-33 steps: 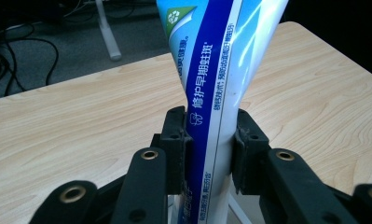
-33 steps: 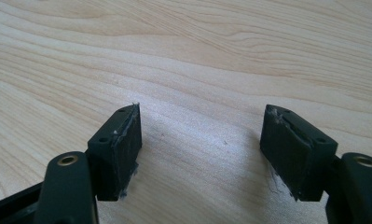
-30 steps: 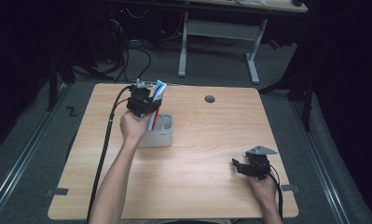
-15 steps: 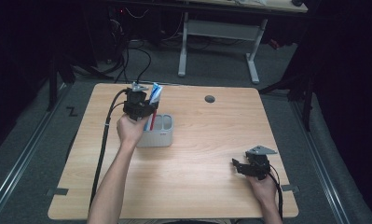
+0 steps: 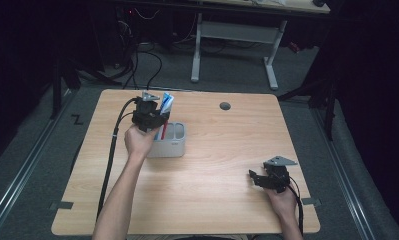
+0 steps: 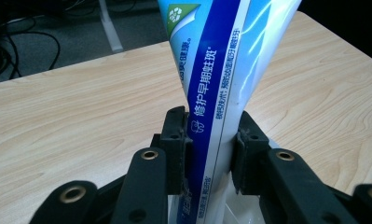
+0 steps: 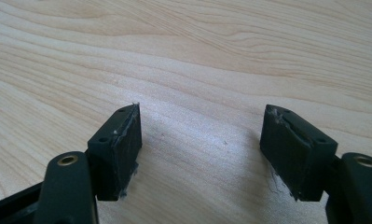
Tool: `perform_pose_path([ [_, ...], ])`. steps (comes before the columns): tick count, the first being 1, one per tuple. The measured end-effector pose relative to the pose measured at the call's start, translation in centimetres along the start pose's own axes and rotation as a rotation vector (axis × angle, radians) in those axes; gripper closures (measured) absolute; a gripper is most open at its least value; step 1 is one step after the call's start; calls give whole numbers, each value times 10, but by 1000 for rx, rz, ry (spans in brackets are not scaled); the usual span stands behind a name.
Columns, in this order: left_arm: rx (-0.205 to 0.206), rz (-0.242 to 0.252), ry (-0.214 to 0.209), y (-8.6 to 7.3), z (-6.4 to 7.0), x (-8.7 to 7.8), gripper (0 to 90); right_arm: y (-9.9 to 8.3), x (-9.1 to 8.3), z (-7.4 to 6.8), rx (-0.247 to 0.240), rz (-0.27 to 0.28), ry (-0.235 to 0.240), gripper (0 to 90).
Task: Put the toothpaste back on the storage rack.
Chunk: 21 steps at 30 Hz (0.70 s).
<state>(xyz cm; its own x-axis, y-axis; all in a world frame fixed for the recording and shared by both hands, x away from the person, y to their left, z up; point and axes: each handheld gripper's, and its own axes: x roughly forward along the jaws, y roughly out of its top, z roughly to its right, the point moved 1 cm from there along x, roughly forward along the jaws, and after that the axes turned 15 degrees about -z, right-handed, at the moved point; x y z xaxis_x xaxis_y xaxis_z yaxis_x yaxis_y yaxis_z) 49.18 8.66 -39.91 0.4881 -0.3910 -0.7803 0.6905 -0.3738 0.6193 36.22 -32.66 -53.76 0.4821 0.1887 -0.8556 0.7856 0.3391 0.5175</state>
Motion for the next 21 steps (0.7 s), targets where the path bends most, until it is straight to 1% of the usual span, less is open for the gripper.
perform_pose_path([
  [4,-7,-1,-3,-4,-1,1,701,0,0,0,0,0,0,294],
  [13,-2,-10,0,-9,-1,3,700,0,0,0,0,0,0,294],
  [21,22,-25,22,-11,3,5,700,0,0,0,0,0,0,294],
])
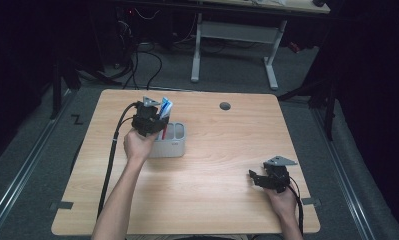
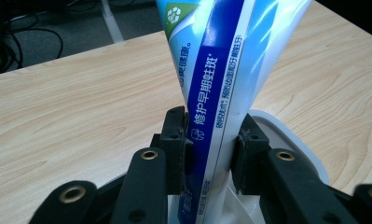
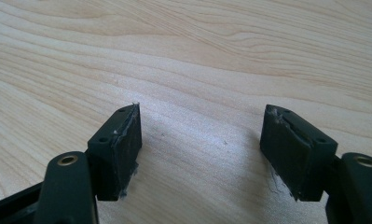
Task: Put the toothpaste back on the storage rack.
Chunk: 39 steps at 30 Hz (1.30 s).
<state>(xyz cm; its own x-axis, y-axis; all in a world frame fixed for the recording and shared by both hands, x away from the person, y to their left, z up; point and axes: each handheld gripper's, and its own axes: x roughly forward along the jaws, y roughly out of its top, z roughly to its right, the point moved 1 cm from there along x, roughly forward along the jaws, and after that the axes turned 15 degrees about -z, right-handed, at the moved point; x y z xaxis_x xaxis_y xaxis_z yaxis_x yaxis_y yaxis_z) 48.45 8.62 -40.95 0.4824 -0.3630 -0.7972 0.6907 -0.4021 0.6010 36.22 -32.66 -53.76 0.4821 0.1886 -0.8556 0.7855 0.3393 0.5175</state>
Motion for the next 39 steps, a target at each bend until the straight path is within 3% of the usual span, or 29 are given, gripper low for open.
perform_pose_path([
  [19,12,-26,7,-9,2,2,697,0,0,0,1,0,1,294],
  [22,29,-48,26,-10,3,6,696,0,0,0,1,1,1,294],
  [39,18,-30,7,-11,6,9,683,0,0,0,0,0,1,294],
])
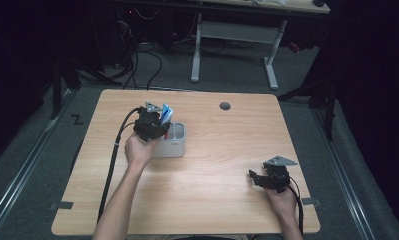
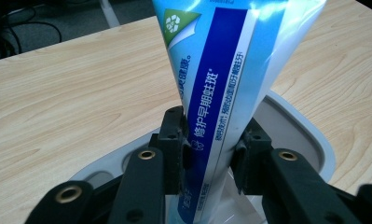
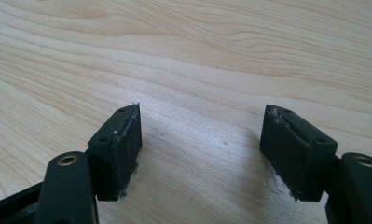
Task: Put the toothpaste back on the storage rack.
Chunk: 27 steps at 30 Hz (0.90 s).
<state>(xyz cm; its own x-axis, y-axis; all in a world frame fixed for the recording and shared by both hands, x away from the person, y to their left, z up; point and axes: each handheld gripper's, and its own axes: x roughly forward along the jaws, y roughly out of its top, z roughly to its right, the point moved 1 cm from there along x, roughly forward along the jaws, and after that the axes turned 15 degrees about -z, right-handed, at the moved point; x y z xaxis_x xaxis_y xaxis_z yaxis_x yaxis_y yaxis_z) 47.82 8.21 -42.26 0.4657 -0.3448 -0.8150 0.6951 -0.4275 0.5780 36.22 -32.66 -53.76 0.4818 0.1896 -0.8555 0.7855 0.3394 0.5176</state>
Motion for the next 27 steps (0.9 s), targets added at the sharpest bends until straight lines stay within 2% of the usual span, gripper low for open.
perform_pose_path([
  [14,-1,5,-17,1,4,3,668,0,0,0,1,0,0,294],
  [20,12,10,-20,2,7,6,654,0,0,0,1,0,0,294],
  [27,-13,26,-38,-1,3,0,616,0,0,0,0,0,0,294],
])
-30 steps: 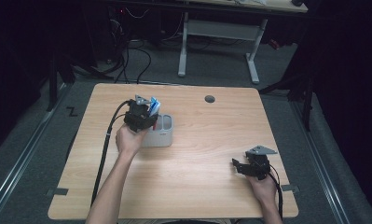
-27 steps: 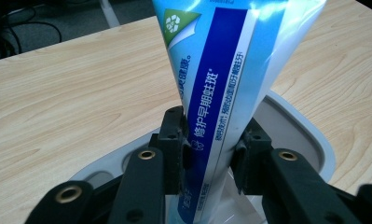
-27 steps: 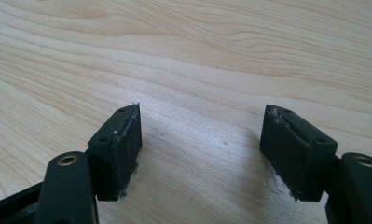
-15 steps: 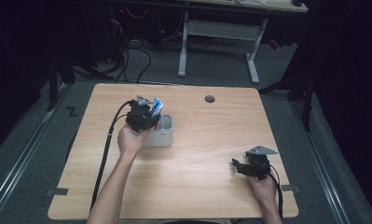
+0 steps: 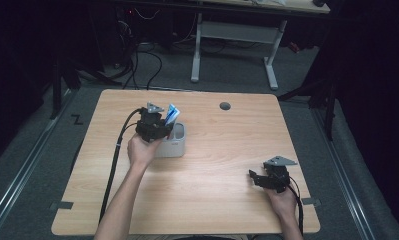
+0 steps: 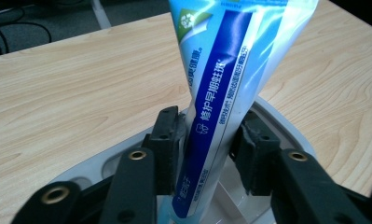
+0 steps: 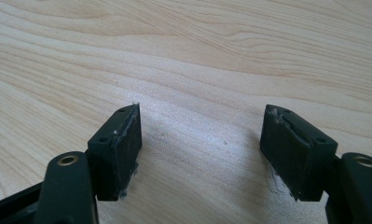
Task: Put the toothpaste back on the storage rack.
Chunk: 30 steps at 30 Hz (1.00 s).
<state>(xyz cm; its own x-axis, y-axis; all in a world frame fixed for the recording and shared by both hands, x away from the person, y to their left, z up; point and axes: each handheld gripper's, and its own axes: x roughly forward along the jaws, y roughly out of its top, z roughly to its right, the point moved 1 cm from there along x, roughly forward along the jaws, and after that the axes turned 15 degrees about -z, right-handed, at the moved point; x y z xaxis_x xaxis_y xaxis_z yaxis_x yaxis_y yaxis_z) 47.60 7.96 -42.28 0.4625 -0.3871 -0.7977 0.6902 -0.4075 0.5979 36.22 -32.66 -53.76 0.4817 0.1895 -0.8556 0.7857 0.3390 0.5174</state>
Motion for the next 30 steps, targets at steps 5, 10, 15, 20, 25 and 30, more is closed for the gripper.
perform_pose_path([
  [5,-11,17,2,-2,-3,-6,546,0,0,0,0,0,-1,294],
  [10,-10,38,14,-5,-5,-10,480,0,0,0,1,0,0,294],
  [15,-6,51,30,-8,-6,-17,451,0,0,0,0,0,-1,294],
  [20,-3,77,37,-8,-8,-24,443,0,0,0,0,0,-1,294],
  [25,-2,70,46,-11,-10,-30,430,0,0,0,1,0,-1,294],
  [30,-13,91,46,-14,-13,-37,424,0,0,0,0,0,-1,294],
])
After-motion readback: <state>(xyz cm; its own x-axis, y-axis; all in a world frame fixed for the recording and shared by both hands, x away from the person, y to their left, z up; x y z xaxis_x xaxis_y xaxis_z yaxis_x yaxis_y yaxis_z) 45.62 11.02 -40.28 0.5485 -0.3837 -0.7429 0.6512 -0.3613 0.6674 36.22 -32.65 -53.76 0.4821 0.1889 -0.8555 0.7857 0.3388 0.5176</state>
